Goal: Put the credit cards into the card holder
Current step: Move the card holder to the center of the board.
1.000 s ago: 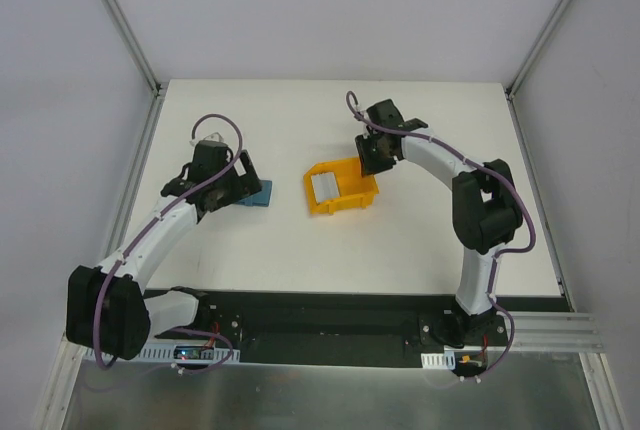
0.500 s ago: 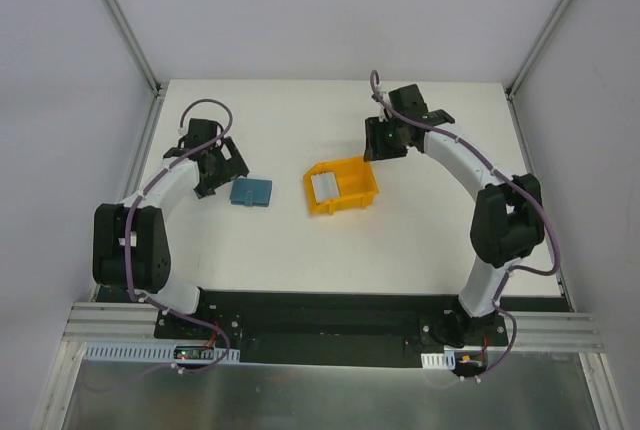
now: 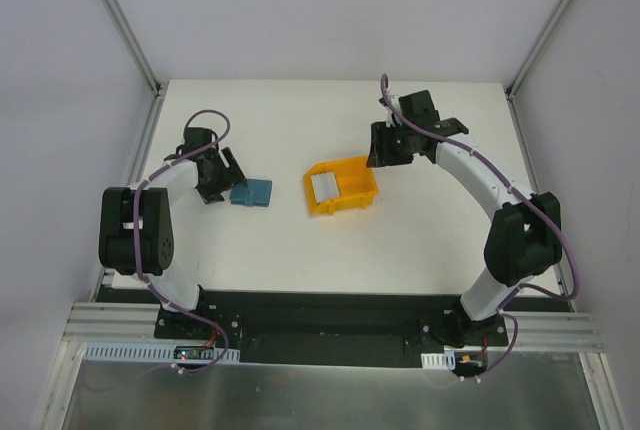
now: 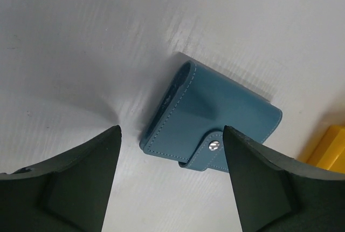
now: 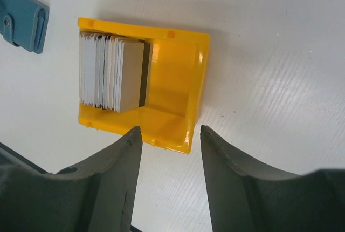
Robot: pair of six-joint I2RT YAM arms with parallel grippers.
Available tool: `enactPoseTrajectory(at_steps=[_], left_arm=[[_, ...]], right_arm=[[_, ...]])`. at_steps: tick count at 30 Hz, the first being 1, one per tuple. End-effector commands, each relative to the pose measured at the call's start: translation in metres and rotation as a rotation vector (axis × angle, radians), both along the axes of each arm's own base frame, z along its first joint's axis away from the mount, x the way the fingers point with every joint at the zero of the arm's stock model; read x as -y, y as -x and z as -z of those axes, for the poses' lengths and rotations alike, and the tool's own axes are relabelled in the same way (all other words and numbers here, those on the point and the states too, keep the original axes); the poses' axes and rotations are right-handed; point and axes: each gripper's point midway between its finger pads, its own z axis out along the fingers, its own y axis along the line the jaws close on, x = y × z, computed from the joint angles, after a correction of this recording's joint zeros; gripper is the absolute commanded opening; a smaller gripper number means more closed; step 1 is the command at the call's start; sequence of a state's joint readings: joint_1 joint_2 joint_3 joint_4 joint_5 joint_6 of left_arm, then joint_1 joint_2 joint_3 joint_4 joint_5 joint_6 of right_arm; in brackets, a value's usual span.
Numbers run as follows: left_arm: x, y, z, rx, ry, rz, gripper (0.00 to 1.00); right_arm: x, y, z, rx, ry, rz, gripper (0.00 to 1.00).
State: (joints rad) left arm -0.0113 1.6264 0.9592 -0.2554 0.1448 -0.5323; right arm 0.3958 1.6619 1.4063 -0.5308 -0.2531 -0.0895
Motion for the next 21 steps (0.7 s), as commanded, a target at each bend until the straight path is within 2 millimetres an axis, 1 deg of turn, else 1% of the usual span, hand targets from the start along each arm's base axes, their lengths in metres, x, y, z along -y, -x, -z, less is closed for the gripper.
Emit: enactPoseTrajectory(at_steps=[1, 4, 5, 6, 7, 10, 13, 15, 18, 19, 21], left_arm=[[0.007, 0.006, 0.014, -0.015, 0.047, 0.015, 0.75], [0.011, 0.007, 0.021, -0.013, 0.070, 0.017, 0.73], [0.013, 0.007, 0.023, -0.016, 0.078, 0.018, 0.69], [0.014, 0.008, 0.025, -0.015, 0.089, 0.021, 0.63], [0.009, 0.007, 0.026, -0.012, 0.101, 0.001, 0.59], [0.013, 0.009, 0.028, -0.012, 0.124, -0.003, 0.41], [0.015, 0.011, 0.028, -0.013, 0.140, -0.006, 0.29], [0.015, 0.011, 0.026, -0.007, 0.143, -0.004, 0.23], [0.018, 0.013, 0.022, 0.003, 0.157, 0.016, 0.03], [0.020, 0.013, 0.018, 0.011, 0.166, 0.022, 0.00], [0.023, 0.016, 0.013, 0.023, 0.183, 0.032, 0.00]], right_arm=[[0.001, 0.008, -0.016, 0.014, -0.043, 0.000, 0.50], [0.001, 0.009, -0.015, 0.010, -0.050, 0.003, 0.50], [0.002, 0.010, -0.014, 0.005, -0.051, 0.005, 0.50], [0.002, 0.011, -0.014, 0.004, -0.053, 0.004, 0.50], [0.002, 0.011, -0.012, 0.002, -0.053, 0.006, 0.50], [0.003, 0.014, -0.011, -0.001, -0.052, 0.006, 0.50], [0.002, 0.016, -0.007, -0.012, -0.058, 0.006, 0.50], [0.002, 0.017, -0.005, -0.020, -0.064, 0.009, 0.50], [0.000, 0.020, -0.004, -0.024, -0.072, 0.007, 0.50], [0.001, 0.021, -0.003, -0.030, -0.073, 0.010, 0.50], [0.001, 0.024, -0.004, -0.032, -0.079, 0.007, 0.50]])
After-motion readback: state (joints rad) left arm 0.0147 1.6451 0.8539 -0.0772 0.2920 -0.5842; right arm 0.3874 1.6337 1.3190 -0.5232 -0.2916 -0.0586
